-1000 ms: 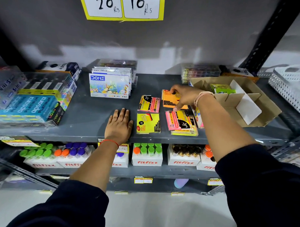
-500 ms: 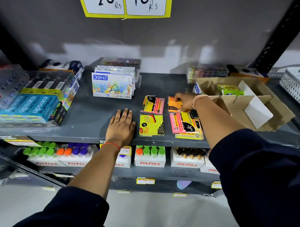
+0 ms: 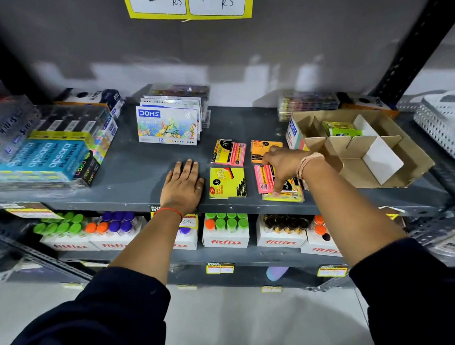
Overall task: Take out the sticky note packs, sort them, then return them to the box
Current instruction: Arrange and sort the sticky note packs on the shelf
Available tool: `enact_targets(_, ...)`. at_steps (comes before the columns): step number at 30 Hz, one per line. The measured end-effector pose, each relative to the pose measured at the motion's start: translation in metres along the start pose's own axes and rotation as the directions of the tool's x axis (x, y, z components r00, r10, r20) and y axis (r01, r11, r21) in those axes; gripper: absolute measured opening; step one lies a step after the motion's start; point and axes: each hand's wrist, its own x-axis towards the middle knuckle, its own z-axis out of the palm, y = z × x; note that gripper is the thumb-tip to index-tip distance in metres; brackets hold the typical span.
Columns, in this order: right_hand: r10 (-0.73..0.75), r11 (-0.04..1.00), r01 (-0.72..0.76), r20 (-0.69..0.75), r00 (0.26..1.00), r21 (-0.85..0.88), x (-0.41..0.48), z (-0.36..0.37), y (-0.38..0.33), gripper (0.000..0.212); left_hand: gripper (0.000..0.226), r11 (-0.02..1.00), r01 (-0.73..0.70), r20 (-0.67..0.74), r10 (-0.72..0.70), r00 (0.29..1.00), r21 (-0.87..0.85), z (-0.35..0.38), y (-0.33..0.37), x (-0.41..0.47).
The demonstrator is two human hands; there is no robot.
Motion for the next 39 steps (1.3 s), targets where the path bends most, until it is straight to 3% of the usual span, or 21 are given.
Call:
enact_targets(6, -0.016, 0.976, 0.022, -0.028, 0.999, 0.218, 0.002, -0.021, 0.004, 0.062, 0.052, 0.999, 0.013, 0.008, -0.013, 1.000, -0.029, -0.001, 0.003, 0.001)
enact_targets(9, 0.003, 0.990, -0.012, 0.068, 0.998, 0.142, 0.006, -0.020, 0.000, 0.073, 0.052, 1.000, 0.019, 0.025, -0.018, 1.000, -0.023, -0.001, 0.002, 0.000)
enact_targets(11, 0.011, 0.992, -0.018, 0.057, 0.998, 0.122, 0.008, -0.013, 0.000, 0.071, 0.052, 1.000, 0.018, 0.024, -0.018, 1.000, -0.019, 0.000, 0.002, 0.000)
enact_targets(16, -0.001, 0.987, 0.006, -0.033, 0.999, 0.163, 0.002, -0.011, 0.002, 0.058, 0.052, 1.000, 0.018, 0.030, -0.018, 0.999, -0.016, -0.002, 0.003, 0.001)
enact_targets(22, -0.023, 0.982, 0.071, -0.260, 0.965, 0.174, -0.011, -0.019, 0.000, 0.027, 0.052, 1.000, 0.022, 0.027, -0.021, 0.999, -0.015, -0.003, 0.005, 0.000)
enact_targets(24, -0.026, 0.975, 0.099, -0.341, 0.940, 0.199, -0.015, -0.029, 0.002, 0.026, 0.052, 0.999, 0.021, 0.030, -0.020, 0.999, -0.026, -0.004, 0.006, -0.001)
enact_targets(30, 0.085, 0.833, 0.200, -0.476, 0.875, 0.516, -0.010, -0.054, -0.004, 0.027, 0.053, 0.999, 0.017, 0.015, -0.017, 1.000, -0.043, -0.002, 0.006, -0.003)
enact_targets(34, 0.088, 0.908, 0.150, -0.527, 0.846, 0.392, 0.009, -0.050, -0.019, 0.029, 0.053, 0.999, 0.016, 0.004, -0.016, 1.000, -0.031, -0.002, 0.007, -0.001)
enact_targets(39, -0.036, 0.999, 0.035, -0.464, 0.885, -0.011, 0.033, -0.018, -0.051, 0.029, 0.052, 1.000, 0.012, 0.000, -0.012, 1.000, -0.013, -0.002, 0.005, 0.000)
